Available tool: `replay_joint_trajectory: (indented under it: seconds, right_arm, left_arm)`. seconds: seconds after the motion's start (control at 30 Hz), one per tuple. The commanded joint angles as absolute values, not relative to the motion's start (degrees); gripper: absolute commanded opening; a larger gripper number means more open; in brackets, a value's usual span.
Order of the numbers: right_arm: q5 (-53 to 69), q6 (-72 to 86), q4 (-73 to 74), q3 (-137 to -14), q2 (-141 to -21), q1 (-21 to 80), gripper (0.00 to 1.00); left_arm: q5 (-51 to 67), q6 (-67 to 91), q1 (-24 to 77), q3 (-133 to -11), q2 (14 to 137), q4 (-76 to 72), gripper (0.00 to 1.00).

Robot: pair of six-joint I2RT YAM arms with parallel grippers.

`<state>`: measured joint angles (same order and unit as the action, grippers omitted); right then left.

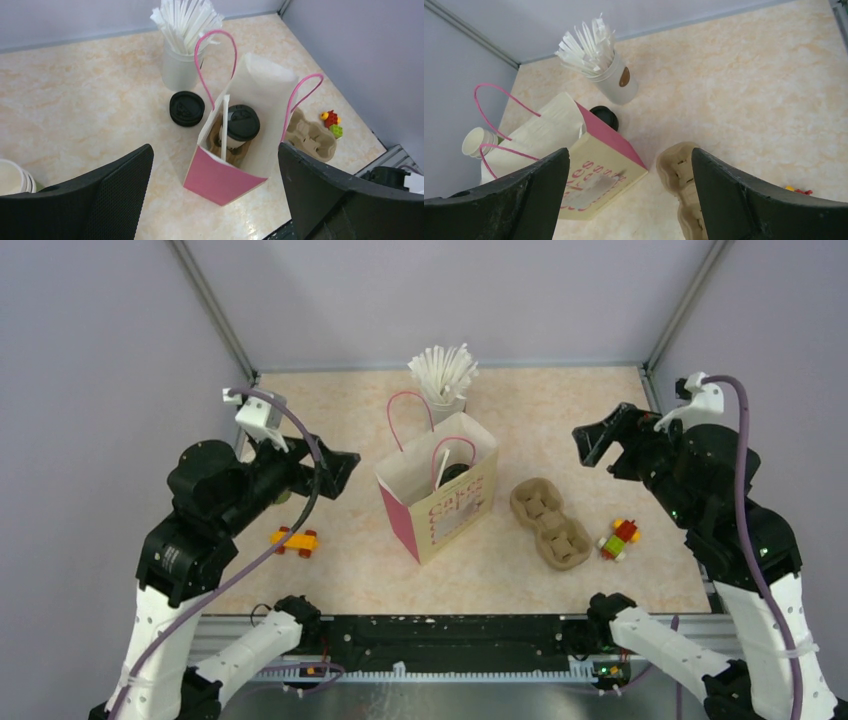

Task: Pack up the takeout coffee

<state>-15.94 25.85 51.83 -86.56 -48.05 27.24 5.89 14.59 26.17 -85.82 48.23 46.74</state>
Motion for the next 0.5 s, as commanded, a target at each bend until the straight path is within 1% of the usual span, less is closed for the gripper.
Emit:
replay_joint_trajectory:
  seconds: [0.0, 0.13, 0.33, 0.47]
  right_arm:
    - [-12.4, 28.3, 46.7, -83.0, -46.0, 27.3, 0.89]
    - [-9.4, 29.5, 45.3, -81.4, -45.9, 27.3, 0.9]
    - [-9.2, 27.5, 42.6, -81.4, -46.5, 27.3, 0.9]
    - [-8.1, 27.6, 41.1, -80.2, -46.8, 27.3, 0.86]
  left_arm:
    - [2.6, 15.2, 25.9, -78.0, 44.3, 42.0, 0.99]
    - [1.8, 17.0, 25.9, -75.1, 42.8, 40.8, 0.99]
    - [2.0, 17.2, 25.9, -75.5, 44.1, 40.3, 0.99]
    - [2.5, 17.2, 25.9, -75.1, 44.4, 40.1, 0.99]
